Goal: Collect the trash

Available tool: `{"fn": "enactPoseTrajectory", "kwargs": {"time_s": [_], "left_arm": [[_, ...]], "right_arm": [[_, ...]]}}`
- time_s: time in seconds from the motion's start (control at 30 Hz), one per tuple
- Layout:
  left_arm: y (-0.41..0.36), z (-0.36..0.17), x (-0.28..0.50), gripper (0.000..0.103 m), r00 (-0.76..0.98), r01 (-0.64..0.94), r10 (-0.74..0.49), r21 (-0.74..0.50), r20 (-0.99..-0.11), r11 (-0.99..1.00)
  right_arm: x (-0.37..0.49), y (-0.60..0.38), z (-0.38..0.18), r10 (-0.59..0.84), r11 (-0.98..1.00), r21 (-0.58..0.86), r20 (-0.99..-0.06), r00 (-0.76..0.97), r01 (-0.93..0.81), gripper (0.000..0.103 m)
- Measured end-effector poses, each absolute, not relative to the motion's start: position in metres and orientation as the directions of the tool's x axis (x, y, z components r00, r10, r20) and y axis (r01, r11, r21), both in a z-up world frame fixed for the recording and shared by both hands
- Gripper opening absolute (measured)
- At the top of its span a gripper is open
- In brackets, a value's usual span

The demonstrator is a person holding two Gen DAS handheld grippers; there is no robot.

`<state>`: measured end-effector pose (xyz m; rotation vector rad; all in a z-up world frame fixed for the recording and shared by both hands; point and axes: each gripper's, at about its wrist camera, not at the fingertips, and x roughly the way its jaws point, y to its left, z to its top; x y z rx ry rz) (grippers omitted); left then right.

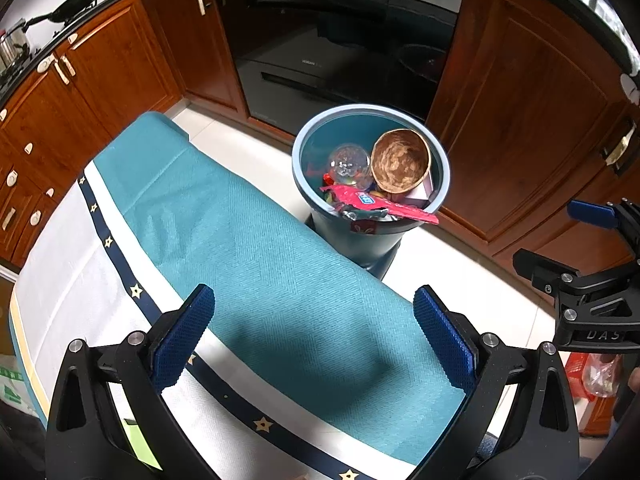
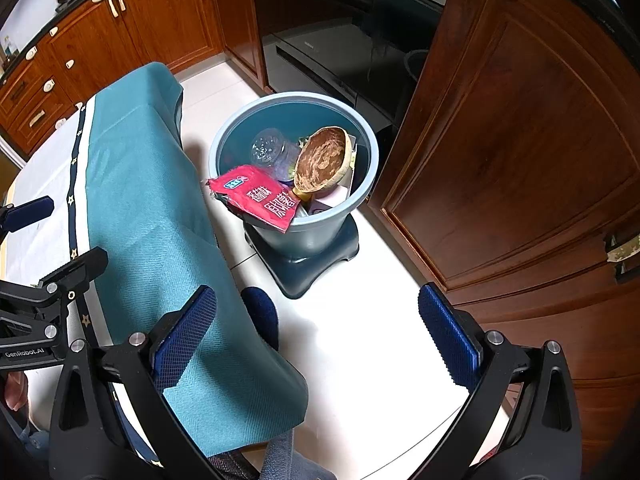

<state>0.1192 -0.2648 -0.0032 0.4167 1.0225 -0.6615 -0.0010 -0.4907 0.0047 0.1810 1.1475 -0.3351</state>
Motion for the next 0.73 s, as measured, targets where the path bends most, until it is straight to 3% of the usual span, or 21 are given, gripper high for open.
{"fn": "enactPoseTrajectory", "kwargs": {"time_s": [0.3, 0.73], "left_arm": [[-0.2615, -0.0045, 0.1137, 0.099, 0.378, 0.699, -0.309, 0.050, -0.873, 0.714], [-0.2582, -0.0054, 0.1174, 0.099, 0.315, 0.713, -0.325, -0.003, -0.892, 0.701]], "right_arm": [[0.0005, -0.4911, 0.0028, -0.169, 0.936, -0.033, -0.916, 0.364, 0.351, 0.097], [0.0004, -0.4903, 0.0032, -0.173, 0.938, -0.040, -0.915, 0.365, 0.345, 0.097]]}}
